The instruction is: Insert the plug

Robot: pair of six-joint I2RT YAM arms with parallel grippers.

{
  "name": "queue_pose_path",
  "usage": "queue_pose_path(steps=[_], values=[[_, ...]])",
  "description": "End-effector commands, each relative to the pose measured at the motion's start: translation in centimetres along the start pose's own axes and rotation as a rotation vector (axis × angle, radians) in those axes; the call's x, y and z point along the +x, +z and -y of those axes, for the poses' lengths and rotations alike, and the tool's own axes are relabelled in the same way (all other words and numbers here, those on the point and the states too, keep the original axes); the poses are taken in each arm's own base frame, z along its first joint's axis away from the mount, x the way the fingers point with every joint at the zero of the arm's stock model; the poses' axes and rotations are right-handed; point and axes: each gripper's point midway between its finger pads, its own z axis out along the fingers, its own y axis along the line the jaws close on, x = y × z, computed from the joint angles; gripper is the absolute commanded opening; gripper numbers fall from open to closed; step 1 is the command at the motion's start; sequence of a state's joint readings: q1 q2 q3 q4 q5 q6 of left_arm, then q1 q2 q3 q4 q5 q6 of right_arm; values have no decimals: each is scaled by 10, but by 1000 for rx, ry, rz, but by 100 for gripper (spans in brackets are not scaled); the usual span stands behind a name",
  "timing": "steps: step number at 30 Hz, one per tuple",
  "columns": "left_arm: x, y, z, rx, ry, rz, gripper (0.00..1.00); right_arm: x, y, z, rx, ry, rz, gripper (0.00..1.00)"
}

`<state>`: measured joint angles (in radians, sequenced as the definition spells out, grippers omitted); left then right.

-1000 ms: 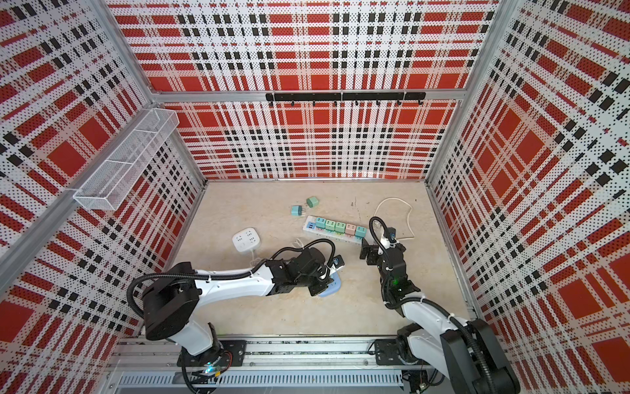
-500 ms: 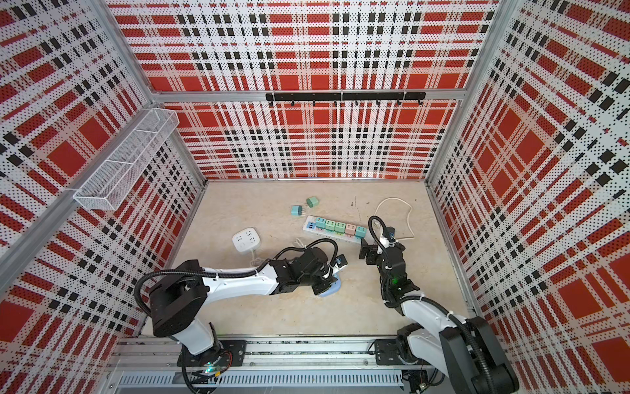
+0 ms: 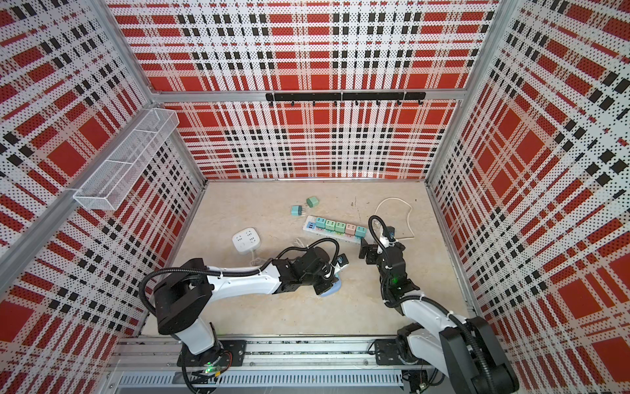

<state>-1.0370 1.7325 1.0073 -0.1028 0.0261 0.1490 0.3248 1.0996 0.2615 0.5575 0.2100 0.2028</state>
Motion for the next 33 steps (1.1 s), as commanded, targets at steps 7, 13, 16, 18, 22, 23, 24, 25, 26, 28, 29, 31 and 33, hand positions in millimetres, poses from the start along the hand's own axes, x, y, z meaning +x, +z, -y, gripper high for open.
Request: queue_pose_path(steps=[7,13,16,18,22,23,24,25,26,28,29,31,33], values=[[26,18,-6,28,-60,-105,0,-16,2,-3,-6,13,46,100],[37,20,-3,25,-41,-139,0,-16,2,-3,-6,15,45,100],[44,19,-2,-3,-15,-165,0,-16,2,-2,-6,15,45,100],[48,18,-1,-8,-6,-179,0,-16,2,-2,-5,15,44,100],[55,17,0,-7,0,-193,0,-16,3,-2,-5,14,44,100],[57,16,0,-8,1,-200,0,-16,3,-2,-4,15,44,100],[57,16,-1,-7,-4,-201,0,-16,2,-2,-5,15,43,100],[58,15,-1,-2,-11,-203,0,-17,2,-3,-6,16,45,100],[57,15,-1,5,-28,-201,0,-16,2,-3,-6,16,44,100],[58,16,-3,38,-71,-202,0,-16,3,-3,-6,16,43,100],[59,17,-3,48,-79,-204,0,-15,2,-2,-5,16,42,100],[62,19,-1,46,-63,-220,0,-16,2,-3,-6,16,42,100],[64,20,3,32,-27,-234,0,-16,2,-2,-5,16,42,100]])
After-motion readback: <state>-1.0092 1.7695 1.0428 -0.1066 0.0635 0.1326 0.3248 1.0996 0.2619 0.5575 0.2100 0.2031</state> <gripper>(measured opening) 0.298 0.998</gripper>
